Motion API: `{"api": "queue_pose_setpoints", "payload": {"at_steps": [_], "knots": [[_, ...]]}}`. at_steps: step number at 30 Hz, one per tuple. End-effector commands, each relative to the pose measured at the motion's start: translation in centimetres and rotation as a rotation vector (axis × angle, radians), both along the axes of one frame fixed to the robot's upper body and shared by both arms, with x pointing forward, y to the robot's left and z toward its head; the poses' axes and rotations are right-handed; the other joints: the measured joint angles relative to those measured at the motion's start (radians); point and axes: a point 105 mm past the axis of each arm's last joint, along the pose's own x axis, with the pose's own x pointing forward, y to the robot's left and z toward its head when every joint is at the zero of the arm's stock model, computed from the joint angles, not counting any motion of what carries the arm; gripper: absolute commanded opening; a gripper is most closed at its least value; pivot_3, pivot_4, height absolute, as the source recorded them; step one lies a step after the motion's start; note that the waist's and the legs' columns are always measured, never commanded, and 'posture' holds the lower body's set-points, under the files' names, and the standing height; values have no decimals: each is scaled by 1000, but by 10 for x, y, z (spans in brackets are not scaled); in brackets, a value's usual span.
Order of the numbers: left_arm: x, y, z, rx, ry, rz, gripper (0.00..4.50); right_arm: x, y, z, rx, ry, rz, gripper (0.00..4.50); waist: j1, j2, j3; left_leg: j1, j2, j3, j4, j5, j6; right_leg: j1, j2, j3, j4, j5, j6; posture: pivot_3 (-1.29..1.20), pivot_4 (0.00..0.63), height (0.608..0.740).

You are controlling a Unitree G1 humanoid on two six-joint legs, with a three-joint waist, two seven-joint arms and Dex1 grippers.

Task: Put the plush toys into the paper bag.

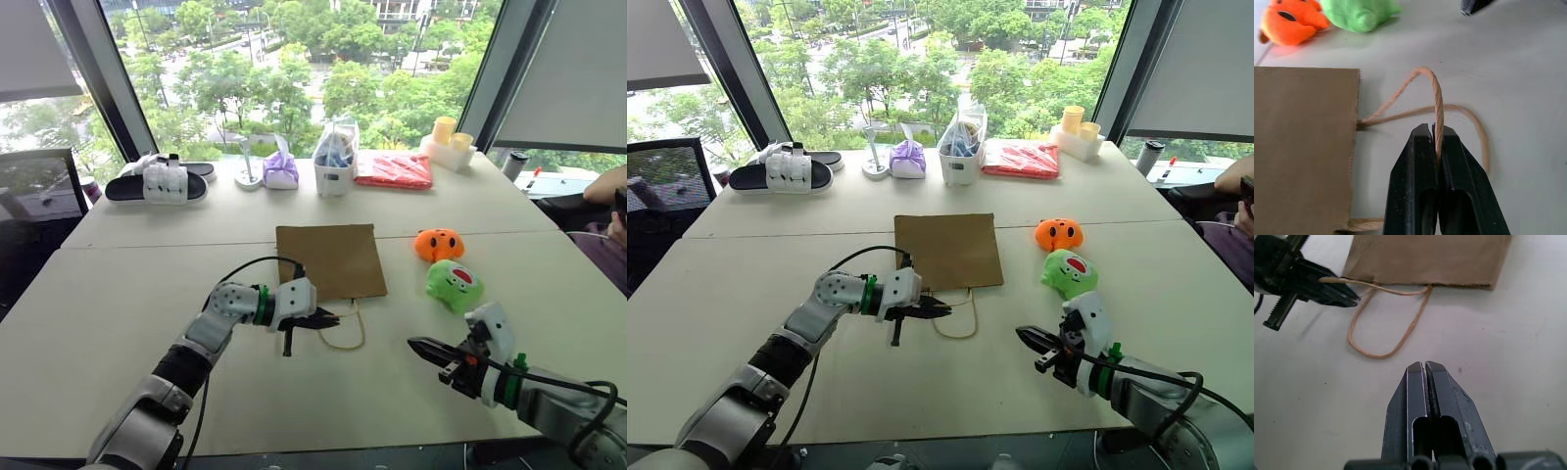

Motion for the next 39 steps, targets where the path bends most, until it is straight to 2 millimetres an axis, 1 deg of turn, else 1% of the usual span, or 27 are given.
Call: {"api": "queue_pose_setpoints", "payload": {"at_steps": [1,3,6,10,12,14,15,16,18,20,23,28,30,32,35,37,38,39], "knots": [[18,3,54,-226,74,84,49,7,22,9,24,-66,55,0,-3,0,0,0,0,0,0,0,0,0,0,0,1,0,0,0,150,740],[19,3,64,-284,134,98,49,13,30,11,28,-92,60,0,-6,0,0,0,-1,0,1,0,0,-1,0,0,5,-1,1,0,150,740],[18,2,76,-366,231,114,49,34,50,18,49,-168,43,0,-23,0,0,2,-1,-1,0,0,0,-3,0,0,7,-1,2,0,150,740],[12,-1,78,-387,271,117,49,50,65,20,66,-213,21,0,-28,0,0,1,-1,-2,0,1,-1,-5,0,0,9,-1,1,0,150,740],[10,-3,80,-419,306,117,49,60,76,19,66,-226,24,0,-28,0,0,1,-1,-2,-1,1,-3,-6,0,1,10,-1,1,0,150,740],[7,-5,85,-472,346,113,49,76,88,10,46,-224,25,0,-30,0,0,0,-1,-2,-1,5,-9,-7,0,2,10,-1,1,0,150,740],[6,-5,87,-490,359,113,49,88,91,5,36,-221,4,0,-30,0,0,0,-1,-2,-2,5,-10,-8,0,2,10,0,0,0,150,740],[4,-4,88,-498,366,113,49,100,91,1,21,-227,-26,0,-31,0,0,0,-1,-2,-2,5,-10,-8,0,2,10,0,0,0,150,740],[1,-2,86,-490,368,112,49,118,89,-3,20,-227,-75,0,-32,1,0,0,-1,-1,-2,6,-11,-10,0,2,12,0,-1,0,150,740],[-1,0,85,-488,372,112,49,127,91,-9,10,-219,-77,0,-32,1,0,0,-1,0,-3,8,-13,-11,0,2,13,0,-1,0,150,740],[-3,2,91,-503,373,103,49,133,97,-22,-20,-190,-52,0,-31,1,0,-1,-1,0,-4,8,-14,-12,0,2,13,0,-1,0,150,740],[-13,-2,113,-498,308,41,49,133,104,-36,-44,-145,-18,0,-36,1,0,-1,0,-1,-4,8,-14,-13,0,3,13,0,-1,0,150,740],[-17,-5,118,-483,280,14,49,132,106,-39,-48,-137,-10,0,-36,1,0,-1,0,-1,-4,8,-15,-13,0,2,13,1,-1,0,150,740],[-23,-9,129,-485,251,-30,49,130,109,-42,-49,-125,-5,0,-36,1,-1,-1,0,0,-4,9,-15,-13,0,2,14,1,-1,0,150,740],[-33,-15,149,-516,219,-98,49,127,113,-45,-42,-113,4,0,-36,1,-1,-1,0,0,-4,9,-15,-13,0,3,14,1,-1,0,150,740],[-39,-16,166,-573,195,-133,49,124,115,-46,-41,-108,9,0,-36,1,-1,-1,0,0,-4,9,-15,-13,0,2,14,1,-1,0,150,740],[-39,-16,169,-593,190,-128,49,123,115,-47,-40,-106,10,0,-38,1,-1,-1,0,-1,-4,9,-15,-13,0,3,14,1,-1,0,150,740],[-37,-15,169,-601,194,-120,49,122,115,-47,-41,-106,10,0,-39,1,-1,-1,0,-1,-4,9,-15,-13,0,3,14,1,-1,0,150,740]]}}
